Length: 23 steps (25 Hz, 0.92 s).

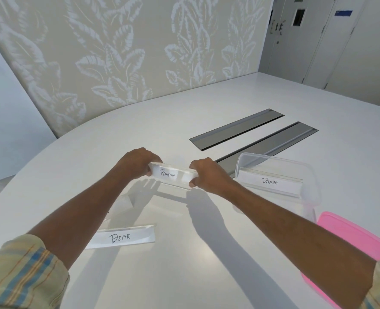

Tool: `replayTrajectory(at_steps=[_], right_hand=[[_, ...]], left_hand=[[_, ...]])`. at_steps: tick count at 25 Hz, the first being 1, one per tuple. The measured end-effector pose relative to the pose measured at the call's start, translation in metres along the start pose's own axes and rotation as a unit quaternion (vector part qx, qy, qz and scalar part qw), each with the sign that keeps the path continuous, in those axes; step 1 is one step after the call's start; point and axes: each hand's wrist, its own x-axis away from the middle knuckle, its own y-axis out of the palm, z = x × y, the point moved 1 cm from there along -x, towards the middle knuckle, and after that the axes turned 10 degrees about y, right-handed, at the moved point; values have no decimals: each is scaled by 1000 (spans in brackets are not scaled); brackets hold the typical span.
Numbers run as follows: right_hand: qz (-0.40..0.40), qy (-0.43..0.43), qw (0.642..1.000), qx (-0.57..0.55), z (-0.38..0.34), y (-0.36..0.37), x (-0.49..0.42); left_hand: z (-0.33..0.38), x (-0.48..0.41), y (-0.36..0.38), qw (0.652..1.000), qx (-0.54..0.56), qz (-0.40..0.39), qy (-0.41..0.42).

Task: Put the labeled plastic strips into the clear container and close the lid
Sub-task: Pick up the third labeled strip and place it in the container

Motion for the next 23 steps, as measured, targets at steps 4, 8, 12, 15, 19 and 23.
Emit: replayTrajectory(at_steps=[4, 8, 12, 15, 19, 23], right_hand=[[19, 4, 1000, -11, 21, -41, 11], [34, 12, 999, -23, 48, -78, 22], [55, 23, 998, -17, 80, -106, 35], [61, 32, 998, -13, 106, -122, 46], [70, 55, 996, -12, 140, -141, 60], [79, 72, 994, -8, 170, -155, 69]], left_hand=[[31, -5, -32, 1000, 1, 15, 23], [69, -13, -56, 999, 6, 28, 42], [111, -25, -69, 998, 4, 23, 58], [143, -35, -73, 997, -1, 14, 76], [178, -51, -76, 994, -1, 30, 104], [212, -68, -78, 991, -4, 48, 127]])
